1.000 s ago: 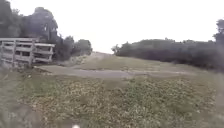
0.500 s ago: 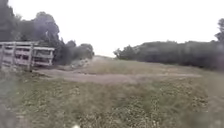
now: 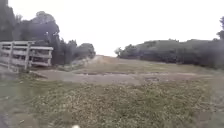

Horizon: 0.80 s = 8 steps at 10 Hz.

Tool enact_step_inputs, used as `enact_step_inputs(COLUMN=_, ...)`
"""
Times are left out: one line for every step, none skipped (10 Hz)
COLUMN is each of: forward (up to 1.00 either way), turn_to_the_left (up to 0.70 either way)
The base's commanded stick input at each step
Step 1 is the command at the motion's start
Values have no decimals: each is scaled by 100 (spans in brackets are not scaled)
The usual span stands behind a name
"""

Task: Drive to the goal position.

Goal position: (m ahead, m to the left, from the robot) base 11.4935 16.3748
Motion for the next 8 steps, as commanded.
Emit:
enact_step_inputs(forward=60, turn_to_the_left=0)
enact_step_inputs(forward=60, turn_to_the_left=0)
enact_step_inputs(forward=60, turn_to_the_left=0)
enact_step_inputs(forward=60, turn_to_the_left=0)
enact_step_inputs(forward=60, turn_to_the_left=0)
enact_step_inputs(forward=60, turn_to_the_left=0)
enact_step_inputs(forward=60, turn_to_the_left=0)
enact_step_inputs(forward=60, turn_to_the_left=0)
